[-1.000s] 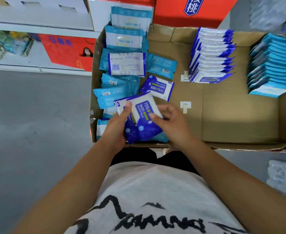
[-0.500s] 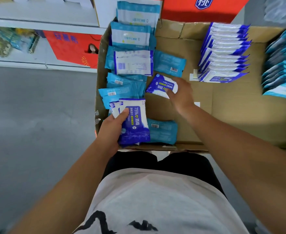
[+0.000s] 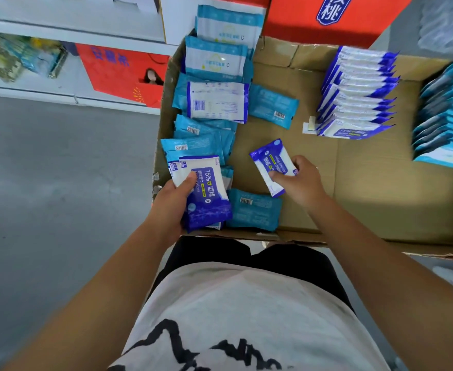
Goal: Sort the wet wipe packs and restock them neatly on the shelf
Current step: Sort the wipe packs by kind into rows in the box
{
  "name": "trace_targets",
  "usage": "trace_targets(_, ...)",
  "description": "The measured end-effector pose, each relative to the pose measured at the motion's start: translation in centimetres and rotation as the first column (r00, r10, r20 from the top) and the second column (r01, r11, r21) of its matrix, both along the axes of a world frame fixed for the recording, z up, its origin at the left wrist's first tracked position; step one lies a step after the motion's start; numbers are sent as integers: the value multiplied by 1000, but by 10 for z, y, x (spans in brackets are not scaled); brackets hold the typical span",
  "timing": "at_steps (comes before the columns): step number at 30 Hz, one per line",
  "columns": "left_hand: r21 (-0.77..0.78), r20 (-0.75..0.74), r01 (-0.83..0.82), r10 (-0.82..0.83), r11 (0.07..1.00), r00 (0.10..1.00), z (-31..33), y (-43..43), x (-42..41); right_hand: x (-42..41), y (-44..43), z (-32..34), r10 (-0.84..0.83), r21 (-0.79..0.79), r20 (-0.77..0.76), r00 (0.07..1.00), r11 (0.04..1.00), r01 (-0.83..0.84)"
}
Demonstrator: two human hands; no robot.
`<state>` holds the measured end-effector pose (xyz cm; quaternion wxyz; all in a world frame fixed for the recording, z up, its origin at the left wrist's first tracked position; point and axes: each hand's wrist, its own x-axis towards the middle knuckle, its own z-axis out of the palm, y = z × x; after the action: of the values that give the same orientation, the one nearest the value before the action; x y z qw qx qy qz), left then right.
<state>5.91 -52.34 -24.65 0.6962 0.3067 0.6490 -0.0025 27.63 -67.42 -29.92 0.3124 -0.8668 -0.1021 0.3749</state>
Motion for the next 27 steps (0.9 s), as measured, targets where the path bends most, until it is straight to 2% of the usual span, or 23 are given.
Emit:
trace_targets(5, 53, -27, 50, -48, 997, 998, -2, -1, 8, -8, -31, 44, -123, 167, -304, 945, 969, 180)
trace_targets(7, 73, -20, 62, -61, 995, 998, 0, -5, 15, -8, -44, 59, -134, 212, -346, 929, 953, 216)
trace_targets(10, 102, 18, 71, -73, 992, 997, 2, -10, 21, -4, -55, 82, -40, 241, -349, 936, 962, 131)
trace_targets(12, 96, 69, 85, -92, 992, 993, 5, -17, 26, 0, -64, 99, 51, 301, -490, 870, 947, 115)
trace_targets(14, 48, 135, 113, -119, 992, 984, 9, -26, 34, 4, -72, 110, 122, 341, -659, 742, 928, 150)
trace_targets(16, -19, 202, 150, -143, 989, 969, 16, -38, 42, 9, -80, 113, 192, 340, -724, 663, 935, 101)
trace_targets(18, -79, 272, 211, -182, 974, 945, 22, -51, 48, 14, -87, 106, 218, 328, -711, 669, 944, 40)
trace_targets(20, -105, 324, 290, -243, 951, 914, 27, -65, 53, 19, -92, 100, 166, 302, -650, 741, 952, 52)
trace_targets(23, -54, 364, 372, -329, 926, 871, 34, -83, 64, 30, -100, 99, 37, 281, -567, 823, 948, 151)
trace_targets(27, -4, 371, 379, -351, 925, 860, 36, -103, 81, 44, -109, 103, -115, 272, -557, 823, 910, 311)
